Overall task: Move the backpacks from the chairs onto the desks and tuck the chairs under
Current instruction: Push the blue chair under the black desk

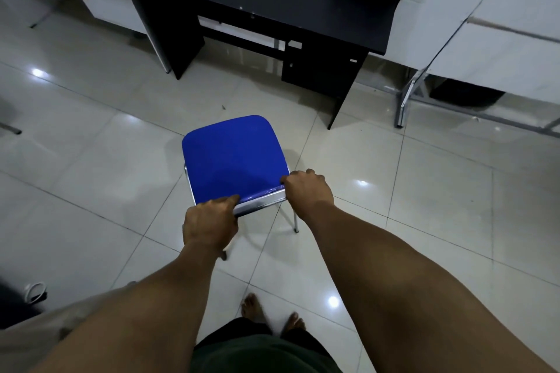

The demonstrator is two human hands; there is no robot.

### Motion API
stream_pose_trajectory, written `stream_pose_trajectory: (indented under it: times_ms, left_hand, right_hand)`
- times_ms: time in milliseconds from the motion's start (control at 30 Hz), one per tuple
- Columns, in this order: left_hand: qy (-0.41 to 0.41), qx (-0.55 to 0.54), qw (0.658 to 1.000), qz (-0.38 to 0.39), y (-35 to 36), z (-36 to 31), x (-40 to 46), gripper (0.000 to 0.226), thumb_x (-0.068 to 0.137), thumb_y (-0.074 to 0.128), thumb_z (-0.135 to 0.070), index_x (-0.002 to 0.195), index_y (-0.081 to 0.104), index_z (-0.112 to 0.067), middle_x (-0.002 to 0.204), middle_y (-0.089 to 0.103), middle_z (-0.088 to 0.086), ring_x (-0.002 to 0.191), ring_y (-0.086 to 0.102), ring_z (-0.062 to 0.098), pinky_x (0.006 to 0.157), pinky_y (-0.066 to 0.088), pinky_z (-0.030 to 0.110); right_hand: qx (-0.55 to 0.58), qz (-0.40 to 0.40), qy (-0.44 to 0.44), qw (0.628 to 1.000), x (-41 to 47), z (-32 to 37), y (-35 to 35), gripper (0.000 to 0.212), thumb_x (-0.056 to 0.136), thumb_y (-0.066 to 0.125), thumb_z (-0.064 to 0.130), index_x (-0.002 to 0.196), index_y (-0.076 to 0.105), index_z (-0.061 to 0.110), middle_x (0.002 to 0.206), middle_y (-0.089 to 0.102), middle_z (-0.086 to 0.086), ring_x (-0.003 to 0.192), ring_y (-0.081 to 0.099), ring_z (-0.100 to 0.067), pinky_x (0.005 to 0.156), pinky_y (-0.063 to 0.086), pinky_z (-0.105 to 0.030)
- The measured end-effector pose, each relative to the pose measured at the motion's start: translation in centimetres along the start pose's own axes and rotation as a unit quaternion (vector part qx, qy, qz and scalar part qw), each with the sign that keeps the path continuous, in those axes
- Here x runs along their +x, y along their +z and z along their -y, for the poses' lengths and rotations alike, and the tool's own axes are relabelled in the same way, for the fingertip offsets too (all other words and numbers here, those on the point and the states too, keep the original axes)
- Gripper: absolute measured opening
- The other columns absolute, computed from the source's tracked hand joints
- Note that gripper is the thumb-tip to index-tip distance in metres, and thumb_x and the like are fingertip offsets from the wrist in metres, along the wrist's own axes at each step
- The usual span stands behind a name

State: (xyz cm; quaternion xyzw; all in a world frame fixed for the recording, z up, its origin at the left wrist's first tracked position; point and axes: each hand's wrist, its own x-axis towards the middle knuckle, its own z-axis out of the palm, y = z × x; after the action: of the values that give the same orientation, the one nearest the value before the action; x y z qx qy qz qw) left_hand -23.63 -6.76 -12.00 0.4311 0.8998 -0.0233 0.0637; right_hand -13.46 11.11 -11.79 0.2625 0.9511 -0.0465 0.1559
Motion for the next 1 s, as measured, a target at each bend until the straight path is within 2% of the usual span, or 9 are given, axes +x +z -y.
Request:
stream_pose_trajectory:
  times_ms: [100, 200, 467, 700, 867, 1000]
  left_hand:
    - [-0.007, 0.007, 1.0, 0.0, -0.4, 0.9, 1.6, 0.032, 0.084, 0.07, -0.036, 0.115, 0.068, -0.029, 0.088, 0.075, -0.003, 0.073, 0.073, 0.025, 0.063, 0.057, 0.034]
    - [-0.01, -0.003, 1.0, 0.006, -0.7, 1.5, 3.7, 0.029, 0.085, 0.068, -0.034, 0.114, 0.068, -0.029, 0.087, 0.075, -0.003, 0.074, 0.072, 0.025, 0.064, 0.057, 0.034]
    - [-0.013, -0.003, 1.0, 0.002, -2.3, 2.6, 9.2, 0.031, 0.091, 0.059, -0.037, 0.122, 0.062, -0.032, 0.098, 0.074, -0.004, 0.088, 0.071, 0.024, 0.074, 0.056, 0.036]
    - [-0.024, -0.011, 1.0, 0.011, -3.2, 5.1, 15.6, 0.028, 0.087, 0.064, -0.032, 0.115, 0.064, -0.031, 0.09, 0.073, -0.003, 0.078, 0.07, 0.024, 0.067, 0.055, 0.032]
    - [-0.021, -0.007, 1.0, 0.021, -3.9, 7.9, 19.2, 0.03, 0.088, 0.063, -0.031, 0.118, 0.063, -0.032, 0.088, 0.072, -0.003, 0.076, 0.068, 0.023, 0.065, 0.051, 0.03]
    - [-0.019, -0.003, 0.999, 0.028, -4.1, 9.9, 21.7, 0.027, 0.087, 0.061, -0.028, 0.114, 0.063, -0.033, 0.084, 0.07, -0.004, 0.074, 0.067, 0.023, 0.063, 0.049, 0.029]
  right_hand:
    - [0.004, -0.002, 0.003, 1.0, 1.7, 0.5, -0.5, 0.03, 0.09, 0.064, 0.007, 0.118, 0.06, 0.018, 0.104, 0.066, -0.008, 0.098, 0.06, -0.03, 0.085, 0.05, -0.042]
    - [0.01, -0.003, 0.009, 1.0, 4.0, 0.5, -1.3, 0.029, 0.092, 0.059, 0.005, 0.118, 0.06, 0.017, 0.105, 0.066, -0.009, 0.1, 0.059, -0.031, 0.086, 0.048, -0.043]
    - [0.013, 0.003, 0.01, 1.0, 9.7, 0.0, -3.4, 0.031, 0.091, 0.064, 0.011, 0.121, 0.059, 0.017, 0.11, 0.065, -0.01, 0.105, 0.058, -0.031, 0.092, 0.048, -0.046]
    - [0.003, -0.006, 0.006, 1.0, 16.5, 0.2, -5.4, 0.029, 0.086, 0.07, 0.01, 0.113, 0.063, 0.02, 0.1, 0.065, -0.006, 0.096, 0.059, -0.028, 0.083, 0.05, -0.042]
    - [-0.003, 0.008, 0.0, 1.0, 19.8, 1.5, -6.9, 0.032, 0.085, 0.068, 0.006, 0.114, 0.061, 0.018, 0.104, 0.065, -0.007, 0.1, 0.059, -0.031, 0.089, 0.052, -0.046]
    - [-0.004, 0.012, 0.011, 1.0, 22.2, 2.5, -7.6, 0.032, 0.085, 0.066, 0.002, 0.112, 0.061, 0.017, 0.103, 0.065, -0.008, 0.1, 0.059, -0.031, 0.089, 0.052, -0.047]
